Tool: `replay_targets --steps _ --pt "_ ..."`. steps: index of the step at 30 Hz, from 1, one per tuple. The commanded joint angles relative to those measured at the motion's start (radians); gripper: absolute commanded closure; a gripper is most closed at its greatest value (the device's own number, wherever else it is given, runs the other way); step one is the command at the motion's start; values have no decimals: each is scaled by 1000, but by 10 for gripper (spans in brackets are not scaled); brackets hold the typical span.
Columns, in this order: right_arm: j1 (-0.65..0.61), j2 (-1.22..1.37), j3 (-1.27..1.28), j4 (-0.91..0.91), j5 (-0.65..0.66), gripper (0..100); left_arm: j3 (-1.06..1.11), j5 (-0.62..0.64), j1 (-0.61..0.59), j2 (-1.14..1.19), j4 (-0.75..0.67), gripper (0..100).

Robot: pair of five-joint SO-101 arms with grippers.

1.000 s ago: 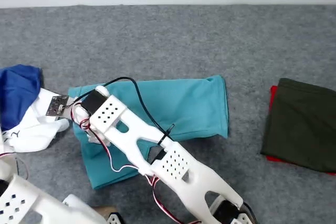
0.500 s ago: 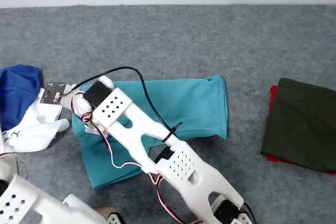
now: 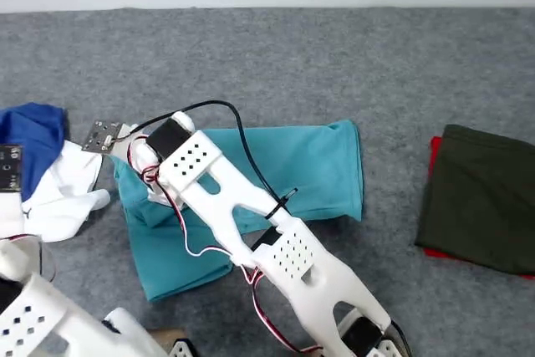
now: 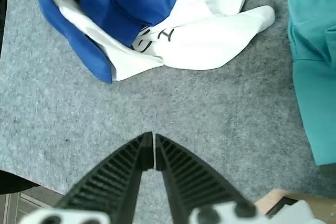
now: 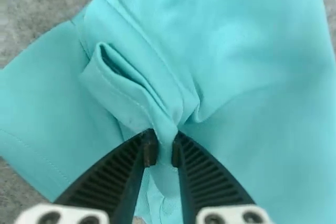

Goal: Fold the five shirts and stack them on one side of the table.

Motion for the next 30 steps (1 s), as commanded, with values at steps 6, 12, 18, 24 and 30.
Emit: replay_targets --steps 6,12,18,24,30 --pt "4 -59 -83 38 15 987 27 6 11 -12 3 987" --pt "27 -90 -150 25 9 987 54 6 9 -12 3 987" --pt "104 -4 -150 -113 -64 984 56 6 11 -12 2 987" --pt "173 62 -152 -194 -183 932 56 6 11 -12 2 987" --pt "240 99 -149 -232 -305 870 56 6 11 -12 2 987"
